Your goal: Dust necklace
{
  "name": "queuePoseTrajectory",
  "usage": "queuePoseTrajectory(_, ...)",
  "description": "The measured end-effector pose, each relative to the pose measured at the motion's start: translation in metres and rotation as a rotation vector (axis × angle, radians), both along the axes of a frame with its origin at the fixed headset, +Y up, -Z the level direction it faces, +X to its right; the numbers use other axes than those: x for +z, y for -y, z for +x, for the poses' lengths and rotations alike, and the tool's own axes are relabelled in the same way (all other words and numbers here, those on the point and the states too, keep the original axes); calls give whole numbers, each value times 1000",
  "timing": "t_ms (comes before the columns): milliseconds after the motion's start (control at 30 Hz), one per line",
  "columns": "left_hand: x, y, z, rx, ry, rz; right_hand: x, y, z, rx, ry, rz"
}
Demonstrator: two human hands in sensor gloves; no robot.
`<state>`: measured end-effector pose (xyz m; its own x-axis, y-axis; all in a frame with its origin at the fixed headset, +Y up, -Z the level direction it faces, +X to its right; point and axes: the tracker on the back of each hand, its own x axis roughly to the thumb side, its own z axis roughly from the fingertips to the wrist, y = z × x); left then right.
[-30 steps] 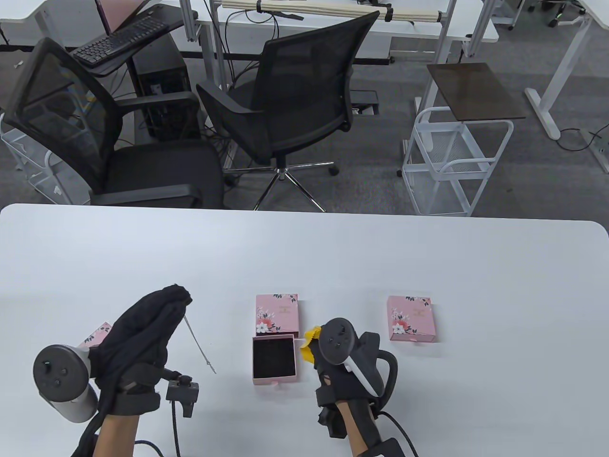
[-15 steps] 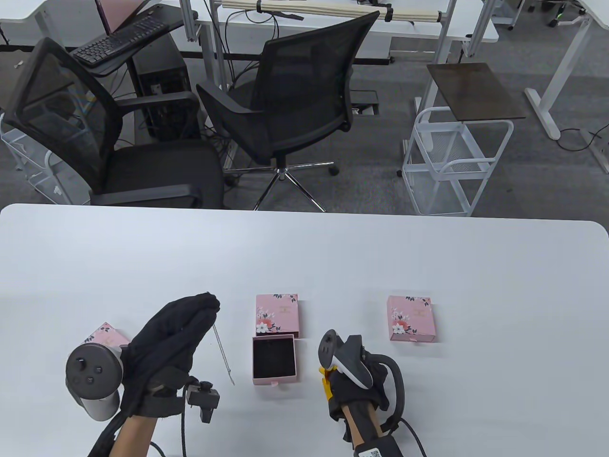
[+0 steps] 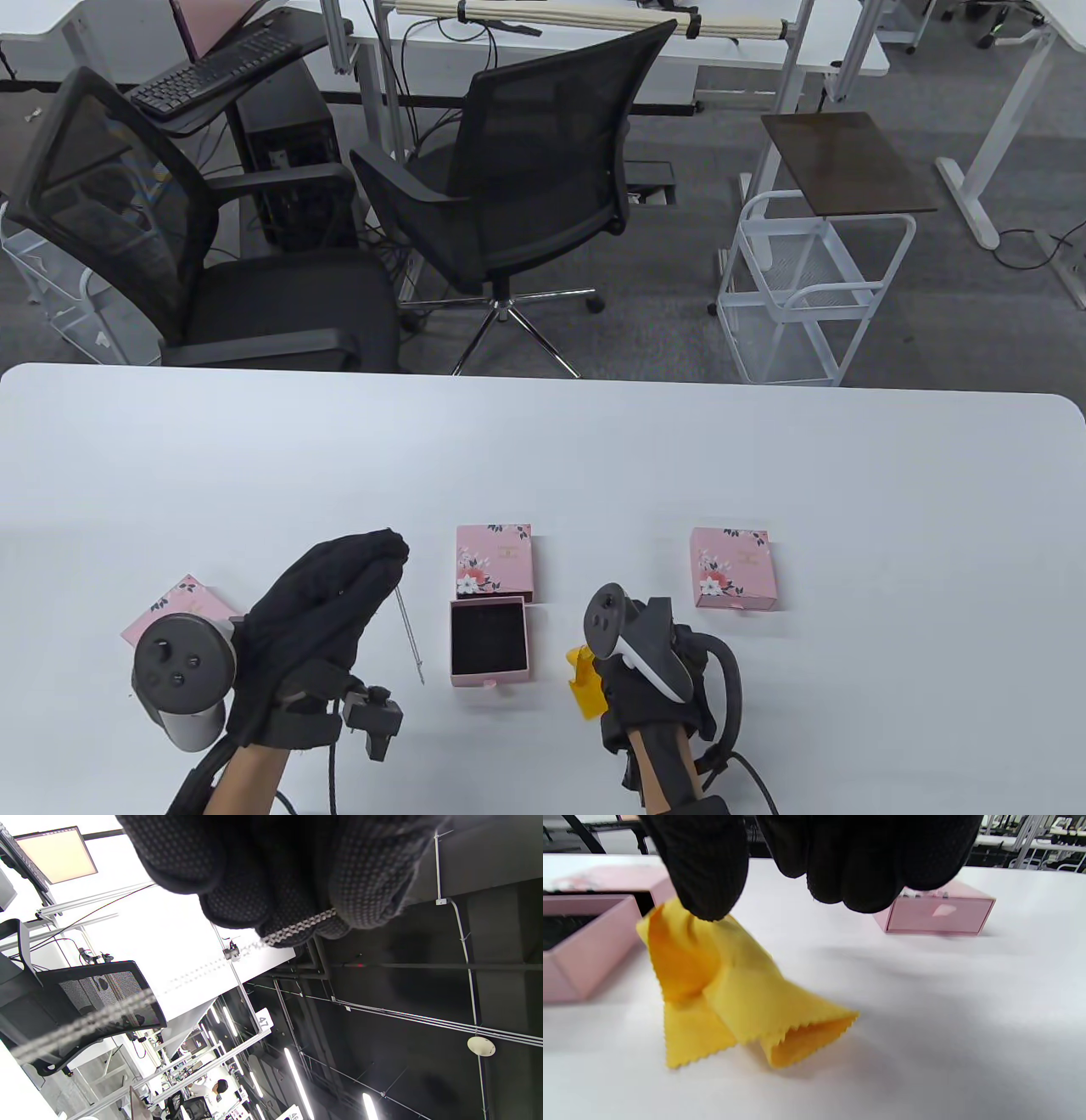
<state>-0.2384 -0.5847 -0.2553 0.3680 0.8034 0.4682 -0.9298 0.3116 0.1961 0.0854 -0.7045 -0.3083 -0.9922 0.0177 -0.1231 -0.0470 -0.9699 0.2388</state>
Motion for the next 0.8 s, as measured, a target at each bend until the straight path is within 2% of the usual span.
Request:
queuePoseTrajectory(100,-2,2,3,-11,8,-7,7,-18,-5,-38,-47,101)
queuePoseTrajectory(267,-4,6,8,-21,20,-22,18,-49,-26,-272,-209,228)
queuePoseTrajectory(367,-7,10,10,-16,38,-41,20,-65,-49,-457,-407,163)
queuePoseTrajectory(500,-11,14,12,-2,59,-69,21,-80,-83,-577,-532,169)
queuePoseTrajectory(667,-11,14,10,3,55,-73,18,-74,-111,-552,-560,231)
queuePoseTrajectory(800,-13,14,5,17,42,-82,15,-66,-110,-470,-545,275)
